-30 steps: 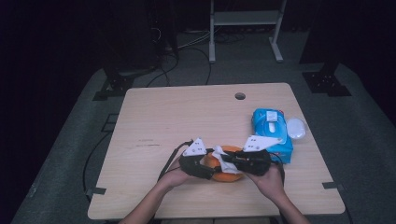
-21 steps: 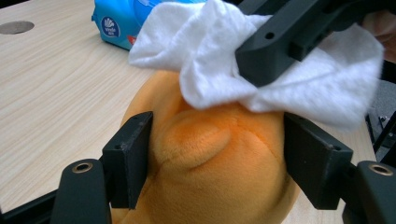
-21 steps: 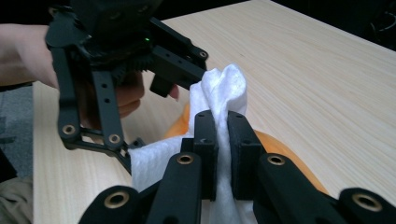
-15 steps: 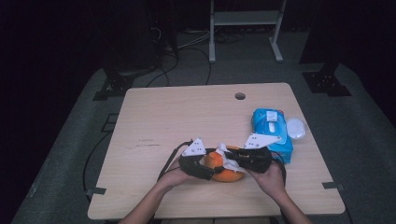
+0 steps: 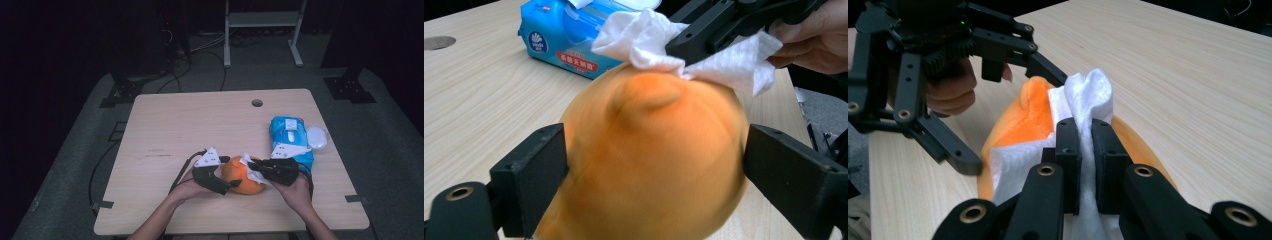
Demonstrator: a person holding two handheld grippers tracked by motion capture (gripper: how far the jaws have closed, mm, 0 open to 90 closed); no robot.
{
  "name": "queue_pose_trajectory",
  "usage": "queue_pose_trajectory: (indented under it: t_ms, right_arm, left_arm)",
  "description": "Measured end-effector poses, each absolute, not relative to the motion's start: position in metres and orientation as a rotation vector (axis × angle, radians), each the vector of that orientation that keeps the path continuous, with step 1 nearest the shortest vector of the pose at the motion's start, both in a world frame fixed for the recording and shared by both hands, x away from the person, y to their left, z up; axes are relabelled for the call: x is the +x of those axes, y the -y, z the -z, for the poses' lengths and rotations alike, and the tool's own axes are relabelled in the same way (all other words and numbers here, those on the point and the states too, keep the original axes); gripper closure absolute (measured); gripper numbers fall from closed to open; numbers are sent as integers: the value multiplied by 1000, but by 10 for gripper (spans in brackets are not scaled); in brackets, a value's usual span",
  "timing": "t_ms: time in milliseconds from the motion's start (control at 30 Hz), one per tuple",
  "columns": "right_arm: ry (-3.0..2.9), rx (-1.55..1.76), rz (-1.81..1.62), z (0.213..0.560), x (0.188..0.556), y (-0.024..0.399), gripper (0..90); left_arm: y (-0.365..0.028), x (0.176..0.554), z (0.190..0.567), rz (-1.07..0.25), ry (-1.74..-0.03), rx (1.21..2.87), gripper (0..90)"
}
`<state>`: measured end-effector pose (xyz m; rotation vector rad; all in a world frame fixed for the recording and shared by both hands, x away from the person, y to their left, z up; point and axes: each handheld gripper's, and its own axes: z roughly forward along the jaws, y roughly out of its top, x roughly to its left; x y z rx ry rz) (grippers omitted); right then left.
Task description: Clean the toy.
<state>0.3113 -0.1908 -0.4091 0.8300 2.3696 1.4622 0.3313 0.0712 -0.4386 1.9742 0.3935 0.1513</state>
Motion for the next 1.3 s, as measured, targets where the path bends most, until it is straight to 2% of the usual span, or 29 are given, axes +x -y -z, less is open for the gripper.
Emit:
queue_pose_trajectory:
  t_ms: [433, 500, 667, 800, 1067, 1300]
  right_arm:
    - [-2332, 933, -1508, 413, 311, 215, 826]
    - [-2331, 936, -1515, 413, 312, 214, 826]
    - [-2328, 937, -1530, 411, 312, 210, 826]
    - [-2321, 944, -1555, 409, 313, 208, 827]
    - [-2286, 913, -1701, 393, 312, 201, 832]
    - [-2321, 948, -1677, 408, 323, 188, 832]
  left_arm:
    - [-67, 337, 450, -136, -370, 1936, 71]
    - [-65, 334, 449, -153, -348, 1949, 108]
    - [-63, 329, 444, -189, -343, 1976, 296]
    - [-61, 325, 439, -185, -343, 1986, 356]
    - [-69, 310, 405, -231, -328, 2032, 370]
    - [-77, 316, 412, -209, -412, 2051, 360]
